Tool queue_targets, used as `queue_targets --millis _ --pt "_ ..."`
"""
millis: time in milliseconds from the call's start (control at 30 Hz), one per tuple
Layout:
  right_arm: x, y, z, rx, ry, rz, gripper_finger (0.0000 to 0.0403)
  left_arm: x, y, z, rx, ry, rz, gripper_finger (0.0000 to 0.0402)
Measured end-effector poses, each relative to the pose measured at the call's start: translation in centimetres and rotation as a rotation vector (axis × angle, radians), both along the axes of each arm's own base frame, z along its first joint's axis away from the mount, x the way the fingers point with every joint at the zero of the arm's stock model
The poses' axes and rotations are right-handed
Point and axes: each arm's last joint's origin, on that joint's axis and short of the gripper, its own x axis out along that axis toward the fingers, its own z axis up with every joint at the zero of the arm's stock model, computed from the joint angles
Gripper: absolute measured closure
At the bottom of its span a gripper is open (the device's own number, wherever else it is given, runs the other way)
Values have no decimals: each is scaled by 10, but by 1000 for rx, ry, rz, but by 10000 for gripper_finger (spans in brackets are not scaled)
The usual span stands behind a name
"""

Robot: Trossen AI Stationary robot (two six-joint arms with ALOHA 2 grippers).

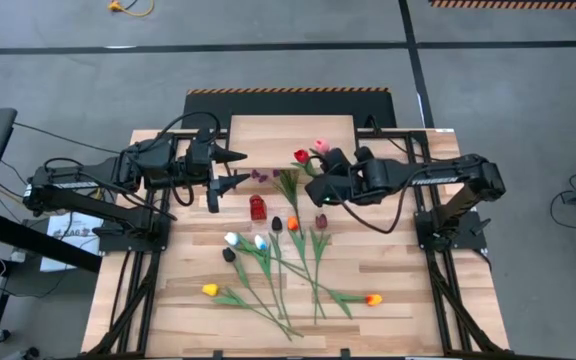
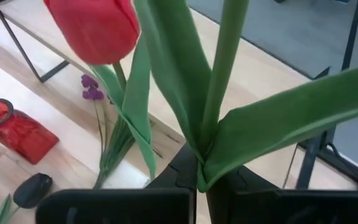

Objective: Pick and place flowers into a vace then onto a shelf
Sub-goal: Put the pink tulip into the transparent vase, then put the bottom orange tulip into the transparent vase

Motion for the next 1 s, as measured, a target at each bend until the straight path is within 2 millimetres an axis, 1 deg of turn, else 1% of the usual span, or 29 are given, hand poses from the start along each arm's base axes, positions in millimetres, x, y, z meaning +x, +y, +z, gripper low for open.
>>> queue_targets --millis 133,267,333,400,567,733,867,1000 --pt "-1 0 -13 13 12 -18 401 0 0 0 0 1 0 183" --pt "-1 0 -19 17 16 -27 401 0 0 0 9 3 0 183" --pt "-2 0 -20 21 10 -36 394 0 0 0 14 4 -1 183" --pt "-2 2 -20 21 9 -30 379 0 0 0 14 4 -1 183" --pt "-2 7 -21 42 28 5 322 0 0 0 15 4 -1 183" --pt "-2 9 -23 132 76 82 274 0 0 -1 15 14 -1 183" --pt "-2 12 -24 198 112 152 251 0 0 -1 15 18 -1 183" --pt "-1 14 -25 275 147 235 242 0 0 -1 16 18 -1 183"
